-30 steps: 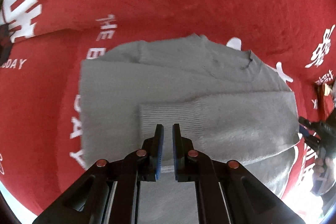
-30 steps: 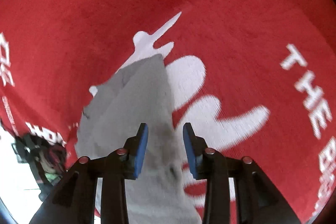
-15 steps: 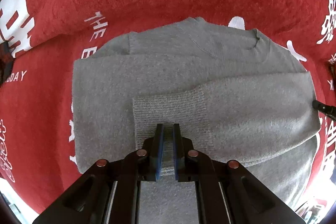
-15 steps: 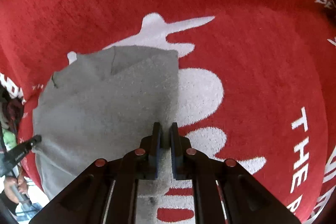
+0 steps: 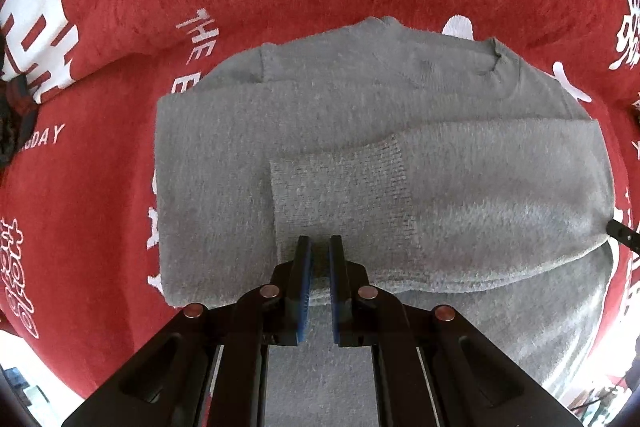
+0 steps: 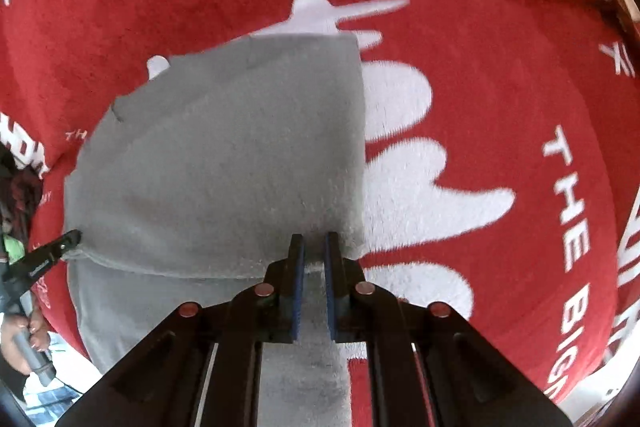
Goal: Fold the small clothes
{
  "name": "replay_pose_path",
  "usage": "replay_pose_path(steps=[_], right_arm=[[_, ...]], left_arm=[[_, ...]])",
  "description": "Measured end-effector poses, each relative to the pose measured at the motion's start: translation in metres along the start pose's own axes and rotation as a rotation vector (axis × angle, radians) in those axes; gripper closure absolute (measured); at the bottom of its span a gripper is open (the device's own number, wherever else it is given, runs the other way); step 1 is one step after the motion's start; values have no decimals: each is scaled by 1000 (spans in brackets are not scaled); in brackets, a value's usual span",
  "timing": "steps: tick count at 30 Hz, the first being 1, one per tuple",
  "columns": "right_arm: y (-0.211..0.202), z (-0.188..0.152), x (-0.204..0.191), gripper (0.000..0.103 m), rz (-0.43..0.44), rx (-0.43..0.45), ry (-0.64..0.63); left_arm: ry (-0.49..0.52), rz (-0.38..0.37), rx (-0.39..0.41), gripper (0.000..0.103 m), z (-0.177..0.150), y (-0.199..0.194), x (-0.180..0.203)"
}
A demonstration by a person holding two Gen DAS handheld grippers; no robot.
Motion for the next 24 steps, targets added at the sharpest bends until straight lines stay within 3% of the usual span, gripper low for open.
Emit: replay_pose_path(steps=[4, 6, 10, 16, 18, 21, 24], right_arm=[[-6, -3, 4, 95, -21, -27, 0], [-10, -5, 9, 90, -42, -34, 13], [-26, -17, 16, 89, 34, -61, 114], [-39, -43, 1, 88, 77, -109, 113], [-40, -50, -5, 85, 95, -125, 115], [-42, -58, -11, 70, 114, -142, 118], [-44, -63, -17, 68, 136, -155, 110]], left_arm=[[-1, 11, -7, 95, -4, -4, -2], [-3, 17, -9, 95, -7, -8, -1], [-11, 13, -29, 95, -15, -14, 3], [-5, 16, -65, 95, -32, -18, 16], [2, 14, -72, 95, -37, -20, 22], [11, 20, -83, 95, -46, -24, 30], [6, 45, -94, 95, -53, -27, 34]])
Point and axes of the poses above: each gripper's, at about its wrist camera, not at the fingertips, and y roughly the way its jaws point, x to its right, z to its top, the point moved 8 cm from there along y, roughly the way its jaws point, and after that the axes turned 13 degrees about -z, right-handed, at the moved point
